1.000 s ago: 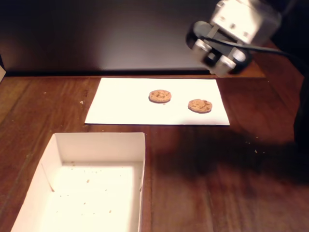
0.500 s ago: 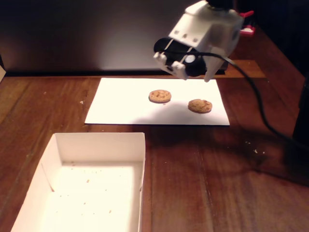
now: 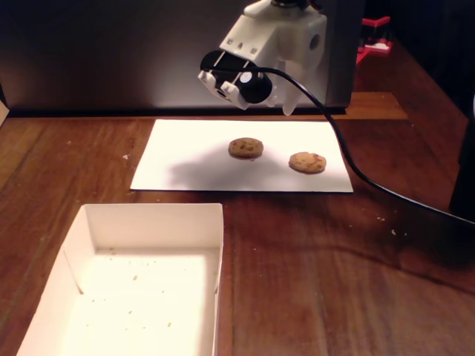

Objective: Grasp a mini cookies block and put it in the white box.

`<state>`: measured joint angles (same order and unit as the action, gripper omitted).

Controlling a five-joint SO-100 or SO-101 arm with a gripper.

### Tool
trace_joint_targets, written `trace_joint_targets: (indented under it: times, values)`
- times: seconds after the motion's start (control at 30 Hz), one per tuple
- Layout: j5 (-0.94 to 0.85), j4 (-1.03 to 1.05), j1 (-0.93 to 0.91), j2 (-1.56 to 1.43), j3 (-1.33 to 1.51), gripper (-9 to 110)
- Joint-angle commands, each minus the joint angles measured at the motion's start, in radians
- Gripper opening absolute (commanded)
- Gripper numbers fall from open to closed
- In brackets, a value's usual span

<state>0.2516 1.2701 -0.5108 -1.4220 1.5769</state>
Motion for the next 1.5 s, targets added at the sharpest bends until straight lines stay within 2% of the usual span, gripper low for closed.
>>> trace_joint_targets:
  times: [0.0, 0.33, 0.6, 0.93, 1.23, 1.47]
  values:
    - [0.015, -0.006, 0.002, -0.011, -0.112, 20]
    - [-0.011, -0.028, 0.026, 0.100, -0.163, 35]
    - [-0.005, 0.095, 0.029, 0.291, -0.408, 36]
    - [0.002, 0.092, 0.026, 0.365, -0.425, 36]
    - [-0.009, 0.074, 0.032, 0.402, -0.426, 42]
    - [-0.009, 0.058, 0.034, 0.425, -0.428, 41]
